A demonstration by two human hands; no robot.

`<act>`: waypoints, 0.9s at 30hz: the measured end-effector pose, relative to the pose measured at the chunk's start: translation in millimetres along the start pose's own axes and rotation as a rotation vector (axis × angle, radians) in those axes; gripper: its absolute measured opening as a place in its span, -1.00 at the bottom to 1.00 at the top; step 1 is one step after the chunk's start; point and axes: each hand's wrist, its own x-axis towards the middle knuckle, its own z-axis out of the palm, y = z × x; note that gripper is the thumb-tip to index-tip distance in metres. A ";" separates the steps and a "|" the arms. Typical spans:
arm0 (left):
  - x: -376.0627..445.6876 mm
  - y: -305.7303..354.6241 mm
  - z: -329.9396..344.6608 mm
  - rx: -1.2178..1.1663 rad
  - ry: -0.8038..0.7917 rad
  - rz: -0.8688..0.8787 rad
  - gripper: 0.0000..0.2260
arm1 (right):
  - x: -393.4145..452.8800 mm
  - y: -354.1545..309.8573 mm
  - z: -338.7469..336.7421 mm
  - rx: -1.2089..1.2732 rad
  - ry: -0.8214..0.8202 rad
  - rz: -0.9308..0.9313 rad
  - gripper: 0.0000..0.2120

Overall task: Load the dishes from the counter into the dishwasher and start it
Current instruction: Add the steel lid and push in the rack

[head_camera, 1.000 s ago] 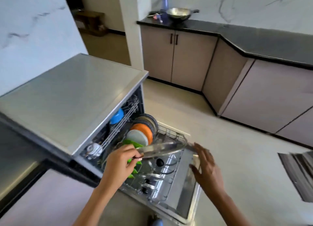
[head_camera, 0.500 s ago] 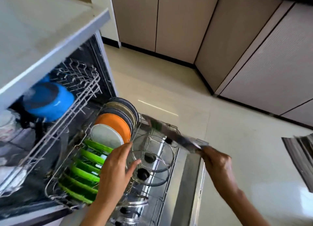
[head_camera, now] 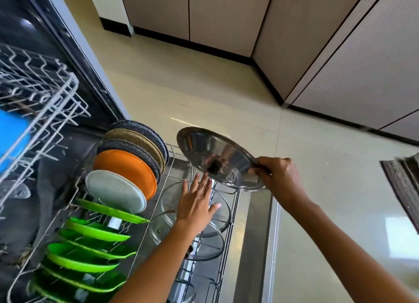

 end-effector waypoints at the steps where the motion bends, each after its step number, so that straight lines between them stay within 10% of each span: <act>1: 3.8 -0.4 0.9 0.013 -0.001 0.003 -0.36 | 4.8 3.6 -1.0 0.012 -0.025 0.012 -0.95; 13: -36.0 -8.0 21.9 -0.213 0.285 0.012 -0.64 | 59.1 8.1 7.2 0.087 -0.307 0.006 -0.92; 27: -44.3 2.3 26.4 -0.236 0.320 -0.051 -0.26 | 71.1 7.8 52.8 -0.045 -0.547 0.015 -0.82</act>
